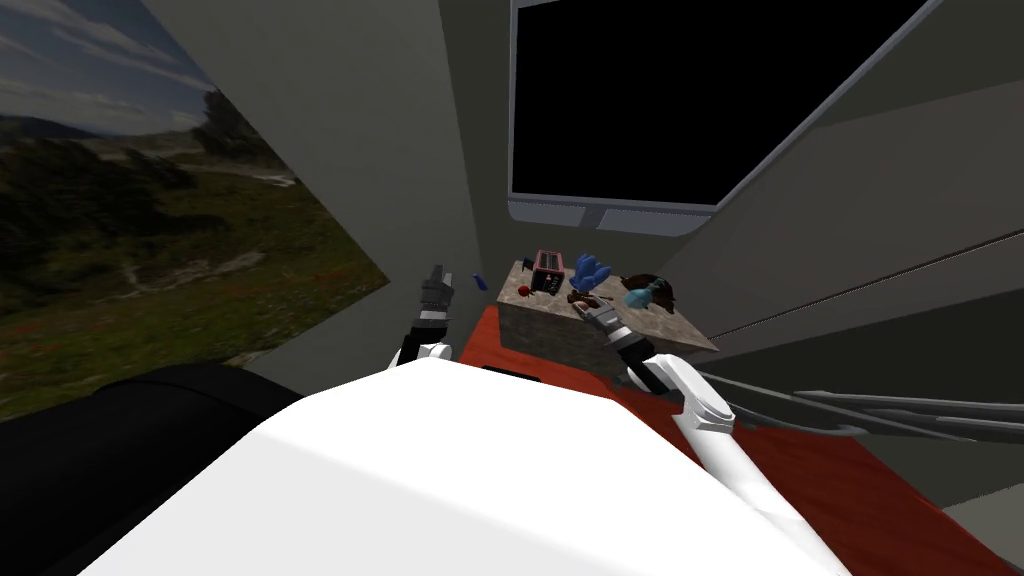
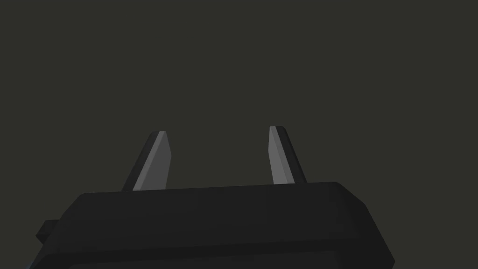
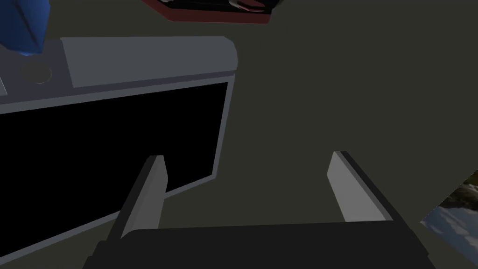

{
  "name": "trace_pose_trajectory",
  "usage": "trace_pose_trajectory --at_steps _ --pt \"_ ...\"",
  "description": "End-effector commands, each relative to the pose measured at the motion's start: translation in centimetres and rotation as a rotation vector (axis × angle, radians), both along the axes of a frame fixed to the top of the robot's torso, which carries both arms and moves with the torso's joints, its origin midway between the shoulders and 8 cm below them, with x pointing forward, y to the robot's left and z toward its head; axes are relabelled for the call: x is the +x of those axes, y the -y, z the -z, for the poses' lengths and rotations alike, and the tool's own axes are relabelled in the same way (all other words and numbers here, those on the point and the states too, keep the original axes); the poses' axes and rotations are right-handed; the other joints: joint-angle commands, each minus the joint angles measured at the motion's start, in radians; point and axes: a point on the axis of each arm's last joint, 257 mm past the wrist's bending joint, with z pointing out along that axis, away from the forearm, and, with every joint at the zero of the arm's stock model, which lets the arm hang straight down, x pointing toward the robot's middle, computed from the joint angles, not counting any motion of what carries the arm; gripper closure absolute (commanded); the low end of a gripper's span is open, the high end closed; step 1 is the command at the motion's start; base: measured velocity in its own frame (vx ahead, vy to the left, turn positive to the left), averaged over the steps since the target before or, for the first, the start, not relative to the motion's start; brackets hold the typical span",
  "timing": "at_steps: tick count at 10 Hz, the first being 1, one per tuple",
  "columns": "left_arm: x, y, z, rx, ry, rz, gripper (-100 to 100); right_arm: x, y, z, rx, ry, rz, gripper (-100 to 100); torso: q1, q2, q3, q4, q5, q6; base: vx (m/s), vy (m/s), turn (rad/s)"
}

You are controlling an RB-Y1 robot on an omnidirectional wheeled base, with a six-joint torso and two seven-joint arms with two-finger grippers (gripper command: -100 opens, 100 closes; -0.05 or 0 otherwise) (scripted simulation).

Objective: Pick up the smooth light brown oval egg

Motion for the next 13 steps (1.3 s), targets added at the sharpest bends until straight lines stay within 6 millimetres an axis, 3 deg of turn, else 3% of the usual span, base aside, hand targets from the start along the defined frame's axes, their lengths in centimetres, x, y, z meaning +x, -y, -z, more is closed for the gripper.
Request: trace_pose_trajectory --at_steps 1,2,6,7,9,10,12,13 --pt "0.0 0.0 0.0 0.0 0.0 0.0 0 0.4 1.9 1.8 -0.139 -0.003 0.012 -100 0.0 0.0 0.0 0.0 0.0 0.0 -0.02 0.053 0.19" --pt "0.0 0.0 0.0 0.0 0.0 0.0 0 0.5 2.4 2.0 -0.155 -0.009 0.015 -100 0.001 0.0 0.0 0.0 0.0 0.0 -0.016 0.032 0.042" --pt "0.0 0.0 0.0 0.0 0.0 0.0 0 0.7 7.7 5.6 -0.448 -0.034 0.029 -100 -0.001 0.0 0.0 0.0 0.0 0.001 -0.011 0.035 0.101" --pt "0.0 0.0 0.0 0.0 0.0 0.0 0 0.7 7.9 5.7 -0.451 -0.037 0.031 -100 0.0 -0.001 0.0 0.0 0.0 0.0 -0.001 0.026 0.062" --pt "0.0 0.0 0.0 0.0 0.0 0.0 0 0.4 11.5 7.7 -0.625 -0.06 0.029 -100 -0.001 -0.001 -0.001 0.0 0.0 0.0 0.003 0.024 0.153" --pt "0.0 0.0 0.0 0.0 0.0 0.0 0 0.4 11.9 7.7 -0.636 -0.063 0.03 -100 -0.001 -0.001 -0.001 0.0 0.0 0.0 0.008 0.019 0.055" --pt "0.0 0.0 0.0 0.0 0.0 0.0 0 -0.4 15.7 9.6 -0.795 -0.096 0.021 -100 -0.001 -0.002 -0.001 0.0 0.0 0.0 0.017 0.023 0.135" --pt "0.0 0.0 0.0 0.0 0.0 0.0 0 -0.4 15.9 9.4 -0.805 -0.096 0.02 -100 -0.001 -0.002 -0.001 0.0 0.0 0.0 0.021 0.013 0.063"
